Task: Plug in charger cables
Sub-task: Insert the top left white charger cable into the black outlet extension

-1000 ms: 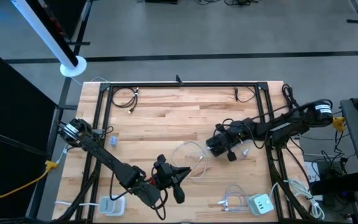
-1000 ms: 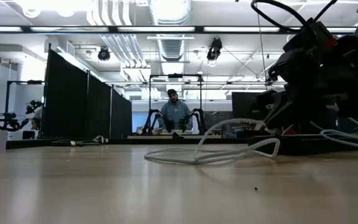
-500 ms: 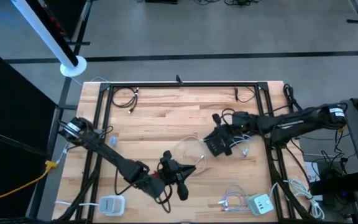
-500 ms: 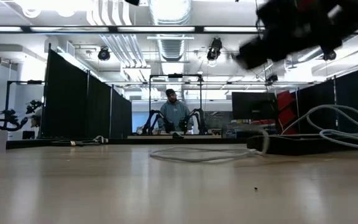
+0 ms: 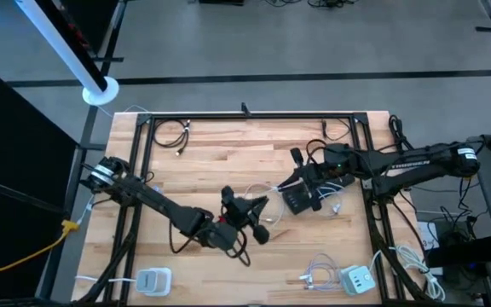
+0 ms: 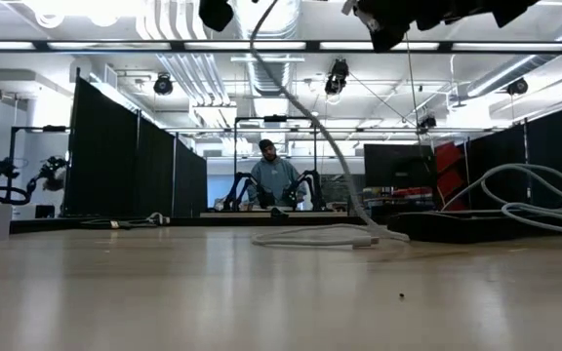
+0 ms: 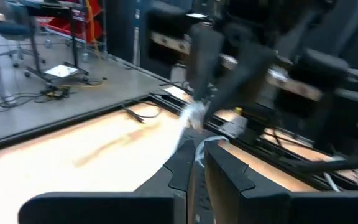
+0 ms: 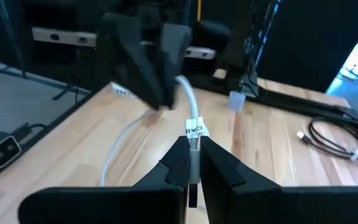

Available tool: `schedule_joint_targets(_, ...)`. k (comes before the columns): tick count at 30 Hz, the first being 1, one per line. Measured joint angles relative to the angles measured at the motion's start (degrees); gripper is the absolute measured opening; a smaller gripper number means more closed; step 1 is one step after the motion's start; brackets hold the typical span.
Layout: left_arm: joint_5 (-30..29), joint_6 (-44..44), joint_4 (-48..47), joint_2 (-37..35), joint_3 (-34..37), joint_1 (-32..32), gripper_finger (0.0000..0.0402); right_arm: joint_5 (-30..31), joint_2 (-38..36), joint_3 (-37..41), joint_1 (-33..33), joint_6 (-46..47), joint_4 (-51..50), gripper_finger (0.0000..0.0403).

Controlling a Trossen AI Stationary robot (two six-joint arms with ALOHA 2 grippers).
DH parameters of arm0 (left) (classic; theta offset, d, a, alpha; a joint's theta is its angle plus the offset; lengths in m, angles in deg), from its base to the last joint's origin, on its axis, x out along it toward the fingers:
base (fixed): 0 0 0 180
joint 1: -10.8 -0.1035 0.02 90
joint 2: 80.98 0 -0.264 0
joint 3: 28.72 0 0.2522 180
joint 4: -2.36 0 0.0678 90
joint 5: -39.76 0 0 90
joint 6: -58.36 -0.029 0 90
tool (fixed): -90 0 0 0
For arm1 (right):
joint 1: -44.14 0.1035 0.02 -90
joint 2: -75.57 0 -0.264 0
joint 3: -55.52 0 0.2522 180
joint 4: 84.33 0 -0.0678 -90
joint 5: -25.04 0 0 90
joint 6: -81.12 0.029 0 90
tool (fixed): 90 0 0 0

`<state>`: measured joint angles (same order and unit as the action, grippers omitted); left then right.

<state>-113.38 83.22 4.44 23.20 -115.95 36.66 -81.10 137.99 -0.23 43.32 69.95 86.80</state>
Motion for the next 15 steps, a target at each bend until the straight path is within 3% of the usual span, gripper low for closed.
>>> schedule_joint_targets(5,0.04,-3.48,2.66,0.0,0.0,-1.02,0.0023,0.99,0.37,-0.01,1.74,2.61,0.08,0.001)
schedule_joint_targets(12,0.06,-15.81,15.01,0.0,0.02,-1.42,0.0023,1.27,0.86,-0.01,2.05,4.89,-0.49,0.001)
schedule_joint_targets(15,0.34,-17.12,16.79,0.0,0.0,-1.67,0.0023,1.26,1.19,-0.01,2.07,5.36,0.11,0.001)
